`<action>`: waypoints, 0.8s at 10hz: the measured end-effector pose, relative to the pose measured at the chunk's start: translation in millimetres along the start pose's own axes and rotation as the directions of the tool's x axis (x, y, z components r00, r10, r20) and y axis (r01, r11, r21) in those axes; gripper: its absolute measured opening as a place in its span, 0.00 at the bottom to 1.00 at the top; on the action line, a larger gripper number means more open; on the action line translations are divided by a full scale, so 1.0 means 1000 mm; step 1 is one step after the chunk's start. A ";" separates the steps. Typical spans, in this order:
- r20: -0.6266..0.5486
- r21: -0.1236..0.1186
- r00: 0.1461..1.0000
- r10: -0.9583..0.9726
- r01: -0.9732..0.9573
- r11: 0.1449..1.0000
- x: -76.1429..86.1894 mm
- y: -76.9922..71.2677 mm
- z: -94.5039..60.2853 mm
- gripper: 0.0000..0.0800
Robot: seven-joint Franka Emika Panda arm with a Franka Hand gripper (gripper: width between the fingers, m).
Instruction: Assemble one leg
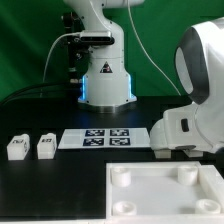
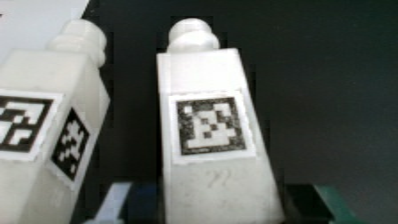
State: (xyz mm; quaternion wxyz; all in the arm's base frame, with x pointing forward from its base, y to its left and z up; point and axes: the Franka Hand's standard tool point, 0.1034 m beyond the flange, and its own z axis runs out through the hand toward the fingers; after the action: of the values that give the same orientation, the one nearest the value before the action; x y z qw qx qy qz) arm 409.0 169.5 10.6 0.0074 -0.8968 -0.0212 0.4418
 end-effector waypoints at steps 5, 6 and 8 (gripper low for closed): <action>-0.003 0.002 1.000 0.000 0.000 1.000 0.000 0.001 -0.005 0.37; 0.011 0.006 0.999 -0.036 0.036 0.999 -0.011 0.007 -0.030 0.37; -0.097 0.020 0.993 -0.067 0.069 0.997 -0.029 0.017 -0.089 0.37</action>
Offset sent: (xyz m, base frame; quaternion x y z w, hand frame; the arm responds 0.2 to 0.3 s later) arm 0.0000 0.0000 0.0000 0.0000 0.0000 0.0000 1.0000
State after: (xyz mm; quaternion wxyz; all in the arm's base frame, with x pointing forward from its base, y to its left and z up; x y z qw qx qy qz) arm 462.0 152.1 87.2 0.0338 -0.9156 -0.0463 0.3980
